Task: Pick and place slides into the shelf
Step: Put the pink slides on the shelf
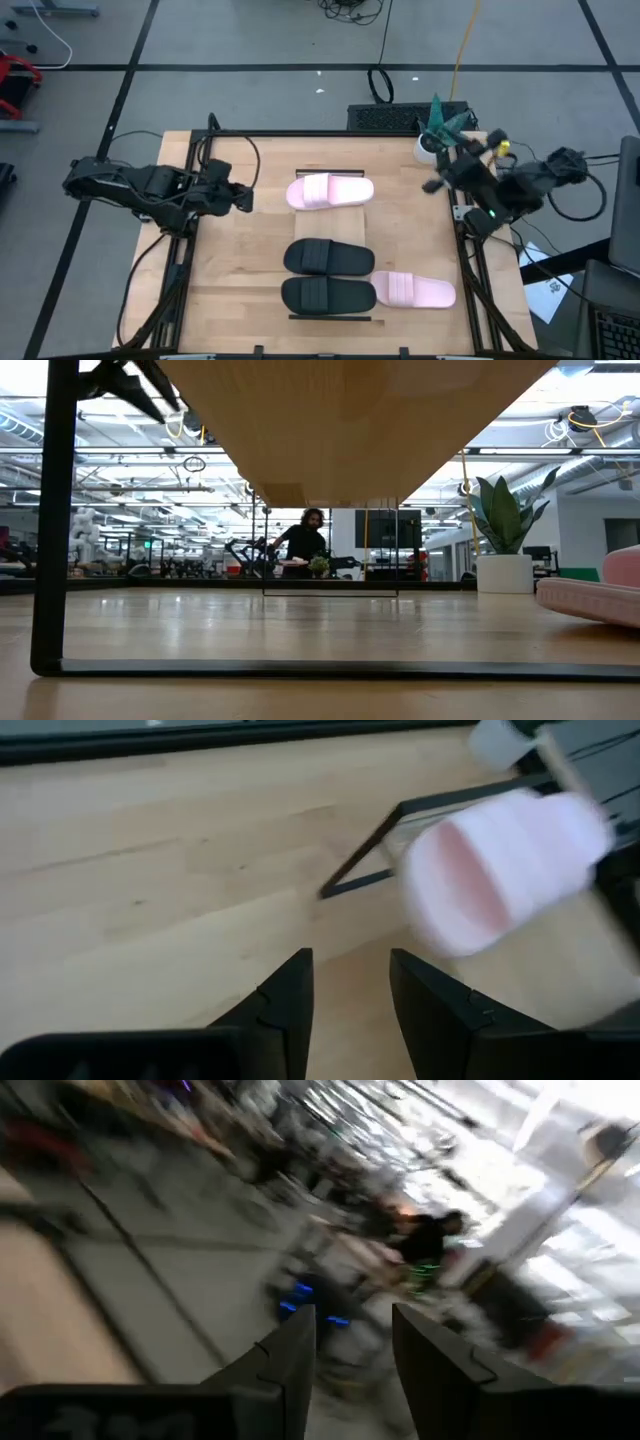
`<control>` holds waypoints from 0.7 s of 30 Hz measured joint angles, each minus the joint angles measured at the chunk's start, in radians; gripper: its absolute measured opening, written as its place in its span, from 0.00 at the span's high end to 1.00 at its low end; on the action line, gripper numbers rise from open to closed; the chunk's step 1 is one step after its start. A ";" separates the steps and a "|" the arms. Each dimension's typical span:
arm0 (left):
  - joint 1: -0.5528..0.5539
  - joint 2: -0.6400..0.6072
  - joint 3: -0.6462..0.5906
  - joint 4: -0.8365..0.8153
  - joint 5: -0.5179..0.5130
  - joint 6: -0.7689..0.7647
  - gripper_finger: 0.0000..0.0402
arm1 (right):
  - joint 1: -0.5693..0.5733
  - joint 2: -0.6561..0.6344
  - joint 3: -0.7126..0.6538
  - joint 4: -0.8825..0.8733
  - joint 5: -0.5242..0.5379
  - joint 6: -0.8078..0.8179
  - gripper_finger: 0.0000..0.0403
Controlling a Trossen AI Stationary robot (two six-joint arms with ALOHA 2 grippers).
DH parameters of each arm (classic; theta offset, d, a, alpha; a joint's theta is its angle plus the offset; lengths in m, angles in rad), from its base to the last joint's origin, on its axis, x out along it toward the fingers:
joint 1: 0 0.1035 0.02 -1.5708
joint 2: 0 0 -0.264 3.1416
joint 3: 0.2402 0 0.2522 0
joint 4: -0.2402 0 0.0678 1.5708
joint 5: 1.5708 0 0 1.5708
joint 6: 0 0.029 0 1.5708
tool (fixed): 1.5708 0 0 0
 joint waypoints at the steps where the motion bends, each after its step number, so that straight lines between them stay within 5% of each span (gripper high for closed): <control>1: 0.000 -0.002 0.000 -0.013 0.000 0.005 0.68 | 0.052 0.008 0.000 0.037 0.021 0.041 0.69; 8: 0.000 -0.003 0.000 -0.037 0.000 0.068 0.68 | 0.234 0.084 0.000 0.241 0.030 0.135 0.69; 21: 0.000 -0.003 0.000 -0.094 0.070 0.127 0.68 | 0.462 0.167 0.000 0.266 0.030 0.468 0.69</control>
